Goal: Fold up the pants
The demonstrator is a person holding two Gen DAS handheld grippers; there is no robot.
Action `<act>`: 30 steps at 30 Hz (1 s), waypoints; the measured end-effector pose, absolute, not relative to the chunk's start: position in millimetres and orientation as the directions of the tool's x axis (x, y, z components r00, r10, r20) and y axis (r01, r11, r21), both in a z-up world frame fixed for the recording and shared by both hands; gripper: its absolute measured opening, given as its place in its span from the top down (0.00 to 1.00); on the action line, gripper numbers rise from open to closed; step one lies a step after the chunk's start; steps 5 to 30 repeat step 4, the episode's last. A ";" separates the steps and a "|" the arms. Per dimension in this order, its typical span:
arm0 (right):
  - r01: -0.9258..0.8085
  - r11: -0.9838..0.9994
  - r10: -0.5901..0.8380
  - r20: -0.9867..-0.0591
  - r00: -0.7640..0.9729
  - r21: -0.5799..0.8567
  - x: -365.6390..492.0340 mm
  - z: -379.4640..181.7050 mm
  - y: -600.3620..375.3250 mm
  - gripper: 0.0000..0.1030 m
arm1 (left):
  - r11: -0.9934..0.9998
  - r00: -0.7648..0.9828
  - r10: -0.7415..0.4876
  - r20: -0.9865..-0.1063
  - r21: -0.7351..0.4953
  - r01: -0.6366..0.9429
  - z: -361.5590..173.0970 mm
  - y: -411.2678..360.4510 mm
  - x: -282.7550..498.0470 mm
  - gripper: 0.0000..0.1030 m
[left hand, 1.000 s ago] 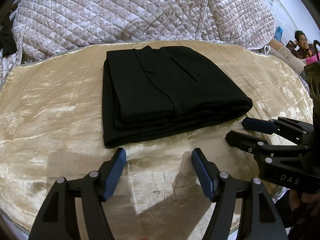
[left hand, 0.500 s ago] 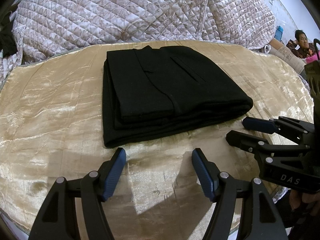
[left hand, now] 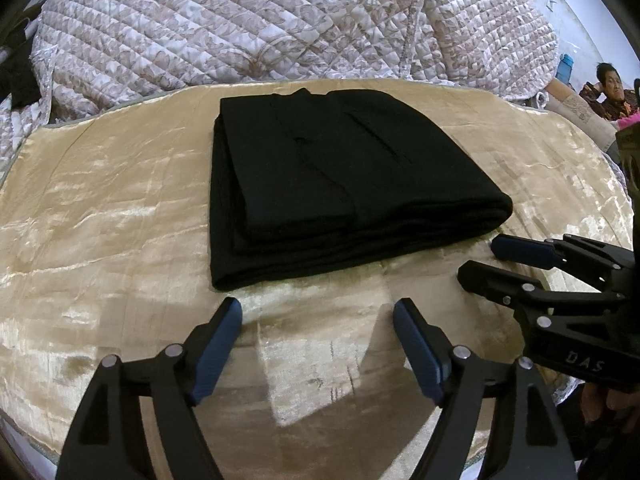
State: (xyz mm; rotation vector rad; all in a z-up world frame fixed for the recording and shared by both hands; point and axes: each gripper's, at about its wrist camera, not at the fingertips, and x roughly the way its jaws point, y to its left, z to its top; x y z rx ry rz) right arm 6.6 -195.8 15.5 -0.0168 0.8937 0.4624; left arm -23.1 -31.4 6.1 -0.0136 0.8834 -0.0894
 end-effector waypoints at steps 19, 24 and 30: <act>-0.395 0.902 0.380 -0.754 0.536 0.174 6.3 15.4 -195.2 0.51 | 0.997 0.631 -0.076 -0.772 -0.039 0.073 5.6 -31.2 -23.5 0.20; -0.395 0.902 0.380 -0.754 0.536 0.174 6.3 15.4 -195.2 0.51 | 0.997 0.631 -0.076 -0.772 -0.039 0.073 5.6 -31.2 -23.5 0.20; -0.395 0.902 0.380 -0.754 0.536 0.174 6.3 15.4 -195.2 0.51 | 0.997 0.631 -0.076 -0.772 -0.039 0.073 5.6 -31.2 -23.5 0.20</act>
